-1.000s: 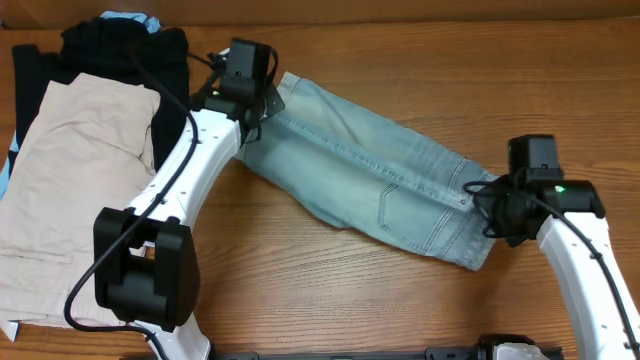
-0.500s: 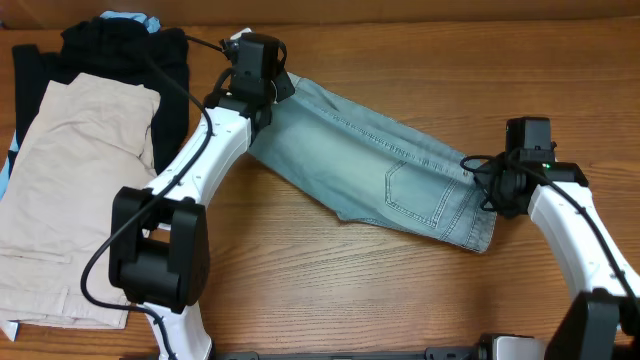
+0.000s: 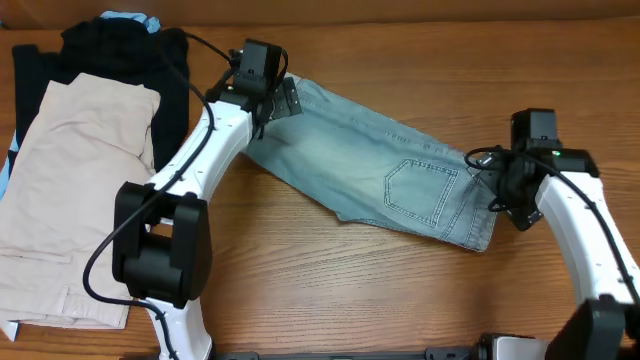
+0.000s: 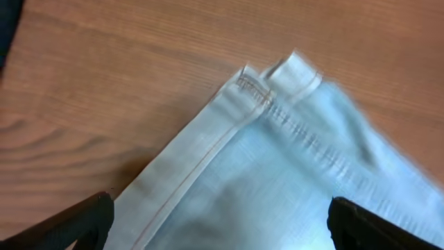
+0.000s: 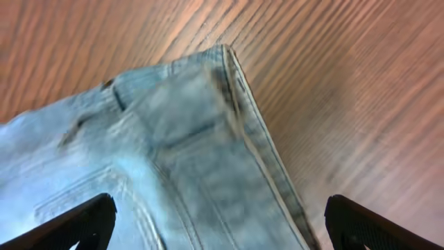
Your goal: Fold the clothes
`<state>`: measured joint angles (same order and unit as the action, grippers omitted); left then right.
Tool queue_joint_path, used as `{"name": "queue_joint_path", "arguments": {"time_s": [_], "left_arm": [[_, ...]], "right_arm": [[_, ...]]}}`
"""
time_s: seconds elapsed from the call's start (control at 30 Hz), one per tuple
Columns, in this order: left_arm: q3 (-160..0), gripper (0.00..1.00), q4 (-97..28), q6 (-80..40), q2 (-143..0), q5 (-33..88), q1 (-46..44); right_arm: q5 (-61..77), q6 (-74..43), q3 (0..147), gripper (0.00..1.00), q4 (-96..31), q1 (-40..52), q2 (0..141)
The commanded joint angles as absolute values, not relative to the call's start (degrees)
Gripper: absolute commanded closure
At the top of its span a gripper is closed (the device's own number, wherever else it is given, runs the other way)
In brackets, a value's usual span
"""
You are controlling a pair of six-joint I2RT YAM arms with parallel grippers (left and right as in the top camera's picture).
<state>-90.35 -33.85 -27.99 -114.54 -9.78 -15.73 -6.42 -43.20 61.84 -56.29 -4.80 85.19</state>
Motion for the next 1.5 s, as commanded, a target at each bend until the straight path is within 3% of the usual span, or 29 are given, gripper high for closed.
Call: {"name": "queue_joint_path", "arguments": {"time_s": [0.0, 0.4, 0.53, 0.67, 0.73, 0.77, 0.83, 0.9, 0.93, 1.1, 1.3, 1.37, 1.47], "left_arm": [[-93.67, 0.00, -37.01, -22.24, -111.20, -10.59, -15.73], [-93.47, 0.00, -32.58, -9.80, -116.97, -5.19, -15.68], [-93.49, 0.05, -29.41, -7.44, -120.20, -1.83, -15.79], [-93.49, 0.22, -29.82, -7.46, -123.61, -1.85, -15.79], [-93.49, 0.46, -30.89, -7.49, -125.23, -1.87, -15.79], [-93.49, 0.57, -31.55, -7.49, -125.99, -1.87, -15.79], [-93.49, 0.70, -33.01, -7.75, -127.15, -1.87, -15.79], [-93.49, 0.84, -34.98, -7.92, -127.39, -1.87, -15.77], [-93.49, 0.88, -35.83, -7.92, -127.39, -1.87, -15.77], [-93.49, 0.96, -39.24, -10.15, -127.37, -2.68, -15.44], [-93.54, 0.96, -42.83, -14.44, -127.37, -4.86, -14.46], [-93.71, 0.93, -44.14, -15.14, -127.37, -4.86, -14.11], [-94.59, 0.81, -47.03, -15.31, -127.37, -4.86, -13.72]], "right_arm": [[-6.55, -37.95, 65.87, 0.00, -59.18, -5.02, 81.08], [3.75, -31.03, 58.33, 0.00, -61.58, -4.40, 80.58], [4.64, -31.07, 55.96, 0.00, -60.95, -4.40, 80.58], [4.80, -31.94, 55.81, 0.00, -60.71, -4.40, 80.58], [5.30, -31.92, 55.81, 0.00, -59.77, -4.38, 80.60], [5.23, -31.88, 55.77, 0.03, -59.22, -4.23, 80.60], [5.04, -31.88, 55.42, 0.20, -57.87, -3.66, 80.66], [5.06, -31.94, 54.63, 0.87, -56.03, -2.68, 81.08], [5.02, -32.40, 54.04, 0.96, -55.09, -2.17, 81.25], [4.54, -36.03, 48.95, 0.96, -48.62, -0.36, 82.87], [3.44, -38.09, 44.47, 0.96, -42.02, -0.38, 87.88], [2.17, -39.13, 44.42, 0.96, -40.40, -0.38, 90.02], [1.58, -39.13, 44.42, 0.96, -35.75, -0.38, 93.71]]}}
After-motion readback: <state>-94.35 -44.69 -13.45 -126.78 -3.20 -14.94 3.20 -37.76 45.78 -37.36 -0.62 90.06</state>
